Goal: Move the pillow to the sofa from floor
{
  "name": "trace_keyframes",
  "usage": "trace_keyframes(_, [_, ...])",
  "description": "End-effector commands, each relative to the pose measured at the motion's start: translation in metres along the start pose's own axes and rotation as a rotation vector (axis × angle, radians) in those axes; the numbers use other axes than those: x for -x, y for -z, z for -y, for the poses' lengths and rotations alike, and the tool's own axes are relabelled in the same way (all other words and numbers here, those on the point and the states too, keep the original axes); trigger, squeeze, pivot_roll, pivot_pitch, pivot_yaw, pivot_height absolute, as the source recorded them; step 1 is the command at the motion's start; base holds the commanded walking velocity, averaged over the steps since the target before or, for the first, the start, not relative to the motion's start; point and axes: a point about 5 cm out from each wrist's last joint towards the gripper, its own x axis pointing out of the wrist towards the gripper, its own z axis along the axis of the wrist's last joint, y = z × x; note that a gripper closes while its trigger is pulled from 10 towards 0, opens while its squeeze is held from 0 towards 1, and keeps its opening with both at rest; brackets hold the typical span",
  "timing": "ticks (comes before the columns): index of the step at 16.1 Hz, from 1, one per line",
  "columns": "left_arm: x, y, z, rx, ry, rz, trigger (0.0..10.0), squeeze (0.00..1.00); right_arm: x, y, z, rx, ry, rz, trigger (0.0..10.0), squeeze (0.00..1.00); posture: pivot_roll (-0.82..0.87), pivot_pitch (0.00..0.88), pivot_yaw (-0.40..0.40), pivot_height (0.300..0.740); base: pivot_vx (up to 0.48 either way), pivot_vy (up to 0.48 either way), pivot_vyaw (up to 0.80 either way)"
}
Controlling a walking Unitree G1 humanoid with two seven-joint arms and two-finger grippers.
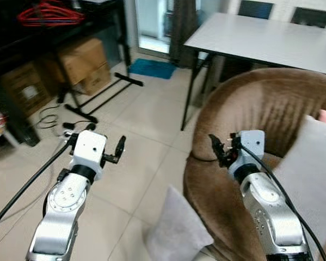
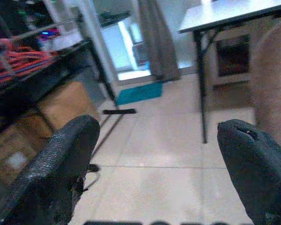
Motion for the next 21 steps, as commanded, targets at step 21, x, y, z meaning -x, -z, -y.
trace_keyframes(21, [0.0014,-0.0030,-0.0021,0.042,-0.005,0.029,10.0,0.00,-0.0008,0.0007,0.0019,-0.019,0.025,0.013,10.0,0.00,-0.09,0.000,0.031,0.646,0.011,0.000,0.00])
